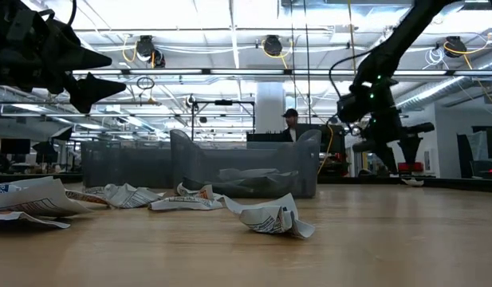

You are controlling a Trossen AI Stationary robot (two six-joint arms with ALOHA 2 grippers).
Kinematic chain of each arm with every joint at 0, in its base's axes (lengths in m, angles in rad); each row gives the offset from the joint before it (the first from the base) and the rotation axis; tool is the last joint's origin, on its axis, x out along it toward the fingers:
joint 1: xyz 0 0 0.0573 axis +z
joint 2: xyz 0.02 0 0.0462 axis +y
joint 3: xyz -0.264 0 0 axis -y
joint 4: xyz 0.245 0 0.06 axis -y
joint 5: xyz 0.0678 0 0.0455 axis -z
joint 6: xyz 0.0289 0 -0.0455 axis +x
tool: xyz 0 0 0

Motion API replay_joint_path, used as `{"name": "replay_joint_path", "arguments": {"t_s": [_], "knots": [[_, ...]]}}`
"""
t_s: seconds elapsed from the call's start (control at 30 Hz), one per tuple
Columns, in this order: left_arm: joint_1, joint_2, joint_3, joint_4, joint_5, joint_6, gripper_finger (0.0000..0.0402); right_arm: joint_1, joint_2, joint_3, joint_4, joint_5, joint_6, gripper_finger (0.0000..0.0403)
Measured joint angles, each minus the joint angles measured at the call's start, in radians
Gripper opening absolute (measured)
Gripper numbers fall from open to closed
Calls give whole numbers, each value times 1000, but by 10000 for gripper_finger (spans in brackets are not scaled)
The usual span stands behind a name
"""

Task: Pick & Place First Aid Supplies
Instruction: Put the gray towelette pack into the white bin

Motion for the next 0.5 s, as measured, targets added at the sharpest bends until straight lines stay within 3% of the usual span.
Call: {"name": "replay_joint_path", "arguments": {"t_s": [0.23, 0.5], "knots": [[0, 0, 0, 0, 0, 0, 310, 0, 89, 50, -73, 35, 49, 182], [0, 0, 0, 0, 0, 0, 310, 8, 131, 53, -87, 106, 78, 131]]}}
